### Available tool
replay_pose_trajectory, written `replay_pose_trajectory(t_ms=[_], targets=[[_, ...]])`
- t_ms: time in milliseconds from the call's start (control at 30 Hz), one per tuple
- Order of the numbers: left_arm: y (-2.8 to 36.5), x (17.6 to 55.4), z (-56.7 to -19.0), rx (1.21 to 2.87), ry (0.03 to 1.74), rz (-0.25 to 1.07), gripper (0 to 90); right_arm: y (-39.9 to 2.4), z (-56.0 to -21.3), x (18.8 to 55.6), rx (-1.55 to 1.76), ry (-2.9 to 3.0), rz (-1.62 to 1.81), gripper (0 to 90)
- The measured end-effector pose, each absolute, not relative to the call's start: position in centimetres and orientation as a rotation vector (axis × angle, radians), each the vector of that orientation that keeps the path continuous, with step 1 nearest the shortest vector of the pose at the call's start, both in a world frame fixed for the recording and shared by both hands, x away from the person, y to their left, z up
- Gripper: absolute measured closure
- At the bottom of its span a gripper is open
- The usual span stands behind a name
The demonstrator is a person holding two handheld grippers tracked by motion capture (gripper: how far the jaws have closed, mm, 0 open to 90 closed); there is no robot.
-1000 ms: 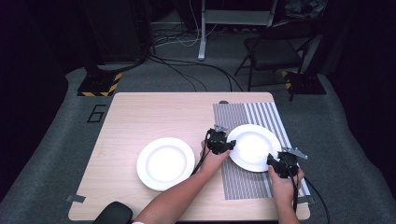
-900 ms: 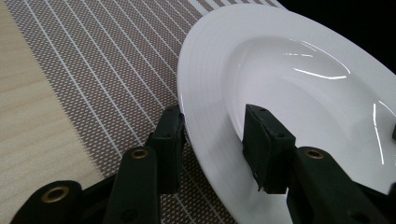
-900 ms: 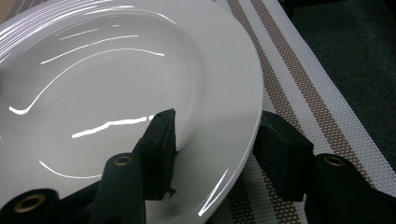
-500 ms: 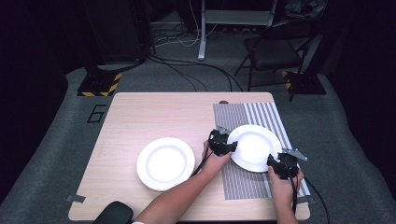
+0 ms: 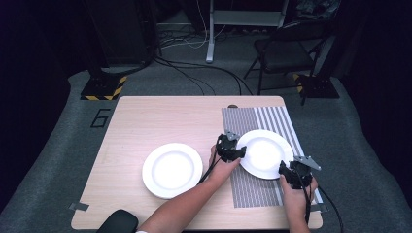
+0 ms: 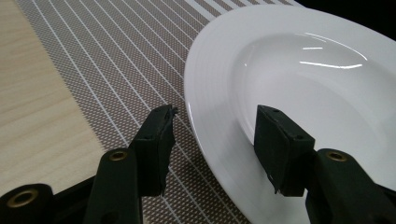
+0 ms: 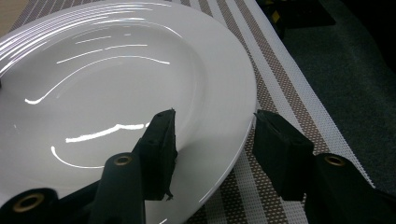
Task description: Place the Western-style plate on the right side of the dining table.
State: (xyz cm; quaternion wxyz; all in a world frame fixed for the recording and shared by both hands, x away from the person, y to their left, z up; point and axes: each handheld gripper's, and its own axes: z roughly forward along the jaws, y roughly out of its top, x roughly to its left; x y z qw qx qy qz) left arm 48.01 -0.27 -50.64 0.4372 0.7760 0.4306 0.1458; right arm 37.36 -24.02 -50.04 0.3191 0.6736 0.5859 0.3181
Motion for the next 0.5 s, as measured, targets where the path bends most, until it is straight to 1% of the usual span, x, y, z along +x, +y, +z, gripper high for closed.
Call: replay_pose_trajectory(t_ms=[500], targets=[[1.8,47.3,-48.9,1.920,1.042,0.356,47.6,-24.4,-49.4,36.0,1.764,1.578,0.920,47.2]])
